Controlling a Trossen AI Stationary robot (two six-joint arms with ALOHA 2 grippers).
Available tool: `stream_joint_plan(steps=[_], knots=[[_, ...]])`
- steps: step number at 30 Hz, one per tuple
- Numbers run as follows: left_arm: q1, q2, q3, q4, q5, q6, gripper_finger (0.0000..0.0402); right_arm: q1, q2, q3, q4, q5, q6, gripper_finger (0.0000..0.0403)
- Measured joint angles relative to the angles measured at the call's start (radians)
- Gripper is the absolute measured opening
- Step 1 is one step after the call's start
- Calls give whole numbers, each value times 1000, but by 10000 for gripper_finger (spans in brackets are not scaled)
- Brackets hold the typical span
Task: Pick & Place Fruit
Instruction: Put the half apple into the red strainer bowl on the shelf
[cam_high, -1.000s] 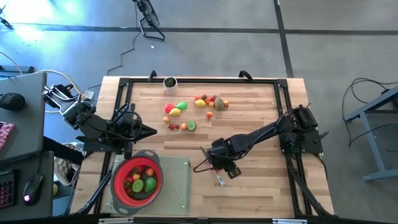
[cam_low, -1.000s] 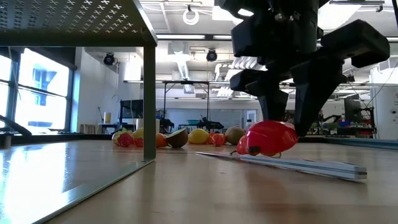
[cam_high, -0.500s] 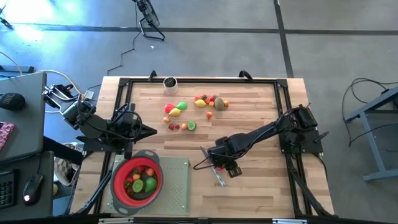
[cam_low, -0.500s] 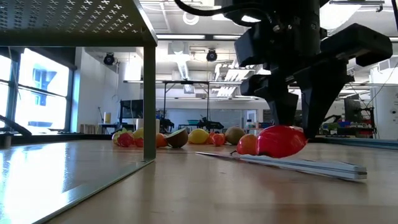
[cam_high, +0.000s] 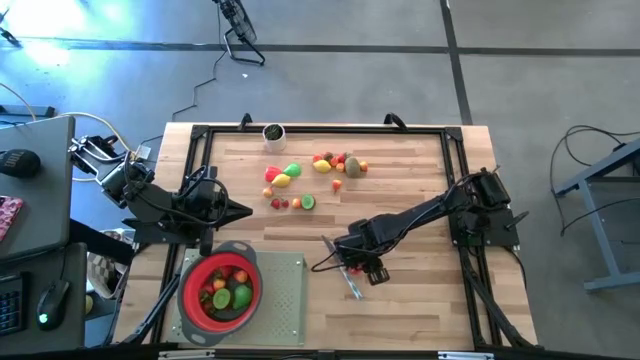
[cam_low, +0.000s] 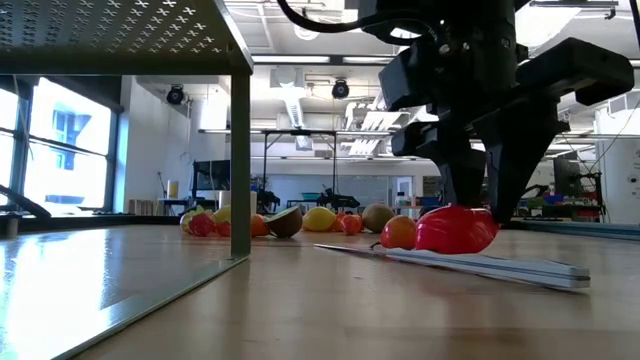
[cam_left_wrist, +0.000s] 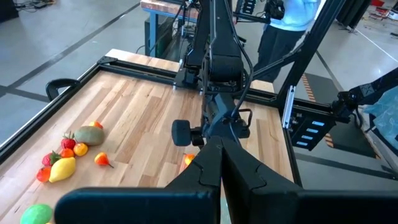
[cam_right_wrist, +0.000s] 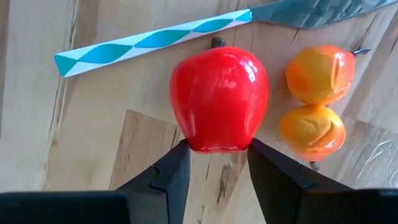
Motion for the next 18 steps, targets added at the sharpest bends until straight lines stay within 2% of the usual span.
stream_joint_plan(steps=[4, 13, 18], knots=[[0, 0, 0, 0, 0, 0, 0, 0, 0, 0, 43, 1, -6, 174], [0, 0, 0, 0, 9, 0, 0, 4, 0, 0, 138, -21, -6, 278], [0, 0, 0, 0, 10, 0, 0, 4, 6, 0, 193, -21, -8, 301]])
